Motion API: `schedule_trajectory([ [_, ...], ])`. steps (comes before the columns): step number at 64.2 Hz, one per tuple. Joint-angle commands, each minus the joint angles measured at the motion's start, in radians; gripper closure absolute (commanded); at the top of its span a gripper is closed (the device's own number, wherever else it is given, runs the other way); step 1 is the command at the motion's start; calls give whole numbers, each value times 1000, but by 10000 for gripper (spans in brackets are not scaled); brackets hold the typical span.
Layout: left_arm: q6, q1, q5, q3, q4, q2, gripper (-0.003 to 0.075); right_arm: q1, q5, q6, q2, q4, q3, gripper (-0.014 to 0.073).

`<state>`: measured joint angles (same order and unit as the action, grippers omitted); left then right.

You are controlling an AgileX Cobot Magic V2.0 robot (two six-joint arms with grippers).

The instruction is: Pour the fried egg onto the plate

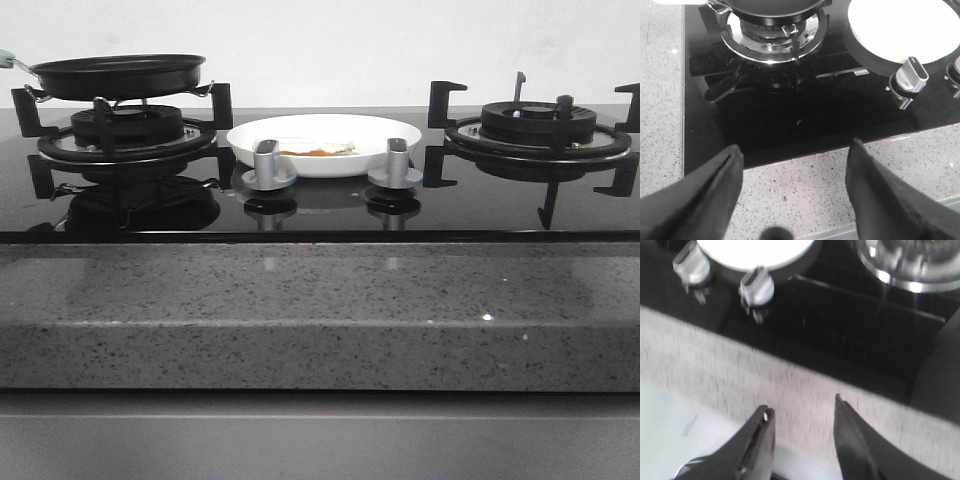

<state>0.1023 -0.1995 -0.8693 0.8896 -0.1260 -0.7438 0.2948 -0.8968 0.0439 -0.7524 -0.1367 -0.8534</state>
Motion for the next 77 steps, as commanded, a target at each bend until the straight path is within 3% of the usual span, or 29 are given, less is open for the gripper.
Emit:
schedule_trajectory([
  [1,-11,-7,87,13,-11,3,280,-3,58,7,66,7,22,274],
  [12,-11,-7,92,8,-11,3,281,-3,59,7,132,7,61,280],
  [18,-11,-7,96,8,-11,3,314,-3,54,7,143,7,63,354],
  [32,-11,-7,96,8,-11,3,608,-3,52,7,143,7,63,645],
  [39,-11,-7,94,8,-11,3,740,-3,61,7,143,7,63,663],
  [77,-11,-5,100,-4,-9,30,741,-3,67,7,143,11,63,663],
])
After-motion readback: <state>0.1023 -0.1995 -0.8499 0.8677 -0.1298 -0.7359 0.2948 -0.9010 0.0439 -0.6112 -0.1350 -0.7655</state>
